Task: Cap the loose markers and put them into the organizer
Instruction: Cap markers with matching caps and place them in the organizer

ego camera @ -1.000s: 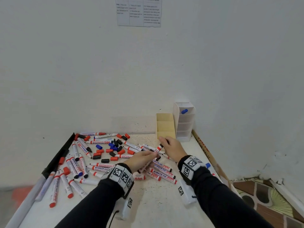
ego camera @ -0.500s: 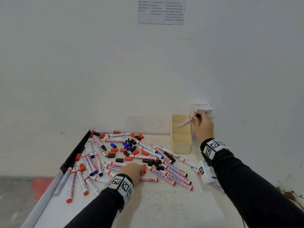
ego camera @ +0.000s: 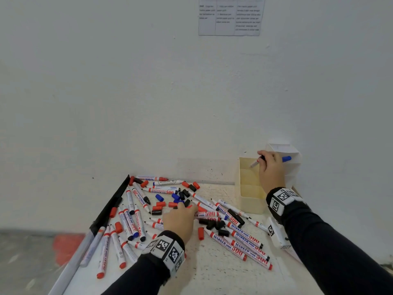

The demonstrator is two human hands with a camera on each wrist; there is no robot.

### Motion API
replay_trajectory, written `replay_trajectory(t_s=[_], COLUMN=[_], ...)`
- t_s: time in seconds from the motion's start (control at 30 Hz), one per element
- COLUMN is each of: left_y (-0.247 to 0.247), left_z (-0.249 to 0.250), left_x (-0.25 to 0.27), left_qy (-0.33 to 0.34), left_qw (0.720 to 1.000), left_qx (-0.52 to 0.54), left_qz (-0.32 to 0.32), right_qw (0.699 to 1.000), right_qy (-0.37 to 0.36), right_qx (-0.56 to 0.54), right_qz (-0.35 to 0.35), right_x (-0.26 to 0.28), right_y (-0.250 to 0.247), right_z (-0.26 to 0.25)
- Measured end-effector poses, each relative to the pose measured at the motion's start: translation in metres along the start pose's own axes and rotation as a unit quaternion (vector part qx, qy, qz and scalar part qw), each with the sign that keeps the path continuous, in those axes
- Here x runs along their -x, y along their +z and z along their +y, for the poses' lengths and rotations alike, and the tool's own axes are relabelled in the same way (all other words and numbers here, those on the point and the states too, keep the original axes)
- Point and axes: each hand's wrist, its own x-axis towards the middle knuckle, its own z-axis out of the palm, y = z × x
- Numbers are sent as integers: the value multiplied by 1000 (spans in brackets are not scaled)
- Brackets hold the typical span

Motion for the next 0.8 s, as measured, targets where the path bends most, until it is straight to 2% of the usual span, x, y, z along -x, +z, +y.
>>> replay_trajectory(t_s=[0.1, 0.17, 0.23, 0.3, 0.37, 0.5, 0.53, 0.63, 0.67, 0.7, 0.77, 0.8], left_y=[-2, 0, 4, 8, 8, 6, 6, 6, 6, 6, 9, 10], left_z=[-1, -4, -8, -10, -9, -6, -6, -6, -6, -6, -7, -7], left_x=[-5, -8, -13, -17, -20, -26, -29, -33, -33, -33, -32, -31], left_qy=[-7, -15, -31, -37, -26, -6, -14, -37, -40, -45, -61, -70], left_qw=[1000, 999, 990, 961, 934, 917, 915, 910, 910, 910, 904, 903], left_qx=[-13, 25, 135, 269, 348, 379, 382, 394, 393, 395, 407, 409], left_qz=[20, 24, 35, 53, 73, 125, 129, 126, 122, 119, 114, 110], right_qw=[1000, 999, 999, 998, 996, 968, 963, 976, 978, 971, 933, 923], right_qy=[6, 10, 19, 35, 62, 115, 119, 112, 104, 108, 125, 124], right_qx=[10, 17, 25, 30, 33, 104, 131, 152, 132, 118, 137, 152], right_qz=[-29, -35, -44, -44, -53, -195, -201, -111, -125, -179, -309, -330], right_x=[-3, -7, -10, -12, -14, -17, -16, 0, 7, 16, 34, 39], right_y=[8, 14, 21, 26, 31, 38, 39, 36, 36, 36, 37, 38], right_z=[3, 8, 13, 19, 22, 31, 32, 26, 24, 23, 23, 25])
